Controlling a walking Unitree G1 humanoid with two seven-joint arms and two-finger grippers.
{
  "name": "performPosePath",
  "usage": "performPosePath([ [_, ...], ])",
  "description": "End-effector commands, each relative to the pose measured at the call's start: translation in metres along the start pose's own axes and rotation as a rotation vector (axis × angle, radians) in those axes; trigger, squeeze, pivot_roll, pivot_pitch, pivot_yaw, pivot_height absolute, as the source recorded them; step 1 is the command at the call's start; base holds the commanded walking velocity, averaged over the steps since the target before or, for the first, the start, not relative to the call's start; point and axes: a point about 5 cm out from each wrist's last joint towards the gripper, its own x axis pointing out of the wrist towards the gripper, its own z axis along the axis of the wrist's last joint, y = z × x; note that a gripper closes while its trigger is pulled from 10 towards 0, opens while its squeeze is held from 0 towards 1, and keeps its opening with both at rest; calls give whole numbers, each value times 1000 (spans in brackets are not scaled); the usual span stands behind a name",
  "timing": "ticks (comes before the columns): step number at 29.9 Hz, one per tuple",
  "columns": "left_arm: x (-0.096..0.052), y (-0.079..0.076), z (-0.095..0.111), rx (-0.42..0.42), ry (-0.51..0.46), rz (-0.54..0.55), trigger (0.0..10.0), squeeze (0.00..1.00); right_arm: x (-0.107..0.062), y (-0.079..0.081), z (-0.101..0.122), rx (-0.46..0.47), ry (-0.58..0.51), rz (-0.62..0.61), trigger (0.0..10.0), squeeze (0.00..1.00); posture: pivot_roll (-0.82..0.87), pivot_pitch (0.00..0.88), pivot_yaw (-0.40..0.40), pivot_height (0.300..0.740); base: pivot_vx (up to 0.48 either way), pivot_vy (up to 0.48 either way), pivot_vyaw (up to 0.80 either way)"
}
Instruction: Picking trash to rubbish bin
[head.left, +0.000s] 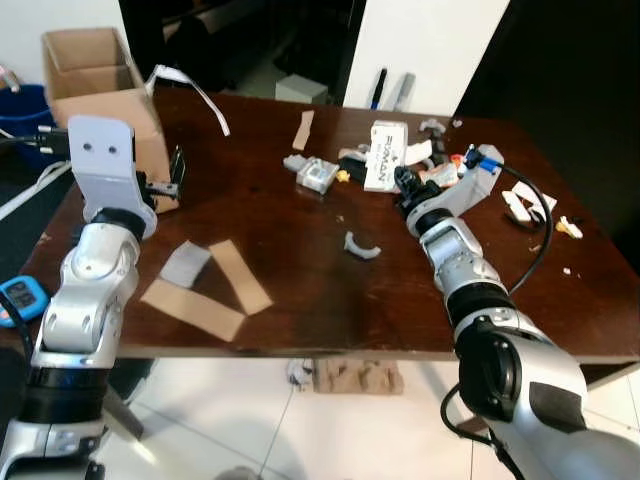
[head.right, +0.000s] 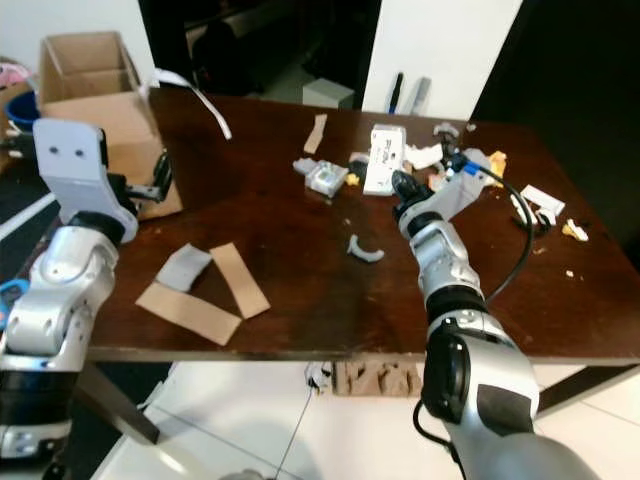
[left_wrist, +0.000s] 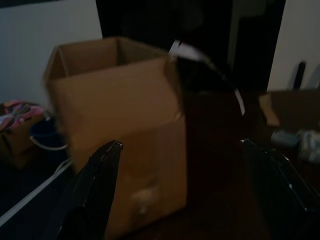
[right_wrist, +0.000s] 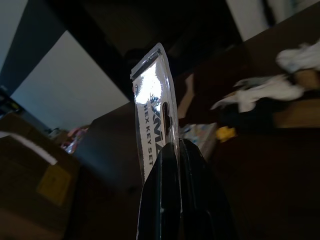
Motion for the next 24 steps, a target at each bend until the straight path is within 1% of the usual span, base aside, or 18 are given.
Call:
performPosePath([
  [1, -4, -14, -5, -3, 30, -53, 10000, 0, -3, -6, 0, -17, 12, -18, 10000, 0, 254, 116, -97, 740, 0, -461, 0],
  [2, -5, -17, -7, -7, 46, -62, 10000, 0, -3, -6, -1, -17, 14, -18, 10000, 0, 256, 118, -99, 740, 0, -461, 0],
  [5, -6, -20, -9, -16, 57, -69, 10000, 0, -4, -6, -1, -18, 16, -17, 10000, 0, 256, 118, -99, 740, 0, -461, 0],
  [8, -10, -26, -17, -36, 89, -73, 10000, 0, -3, -6, -2, -18, 21, -15, 10000, 0, 256, 124, -100, 740, 0, -461, 0],
  [9, -12, -26, -20, -64, 101, -60, 10000, 0, -4, -6, -2, -18, 22, -14, 10000, 0, 256, 124, -100, 740, 0, 0, 0],
  [10, -12, -26, -20, -64, 101, -60, 10000, 0, -4, -6, -2, -18, 22, -14, 10000, 0, 256, 124, -100, 740, 0, 0, 0],
  [11, -15, -28, -26, -80, 129, -57, 10000, 0, -4, -6, -3, -20, 26, -14, 10000, 0, 259, 128, -103, 740, 0, 0, 0],
  [12, -15, -28, -26, -80, 129, -57, 10000, 0, -4, -6, -3, -20, 26, -14, 10000, 0, 259, 128, -103, 740, 0, 0, 0],
  [13, -19, -31, -32, -73, 161, -70, 10000, 0, -4, -6, -4, -23, 34, -13, 10000, 0, 259, 128, -103, 740, 0, 0, 0],
  [18, -25, -36, -38, -77, 204, -85, 10000, 0, -5, -6, -6, -40, 53, -10, 10000, 0, 259, 134, -106, 740, 0, 0, 0],
  [23, -28, -35, -43, -70, 237, -79, 10000, 0, -5, -6, -7, -56, 68, -10, 10000, 0, 259, 136, -114, 740, 0, 0, 0],
  [24, -28, -32, -44, -60, 242, -75, 10000, 0, -5, -6, -8, -61, 71, -10, 10000, 0, 258, 136, -116, 740, 0, 0, 0],
])
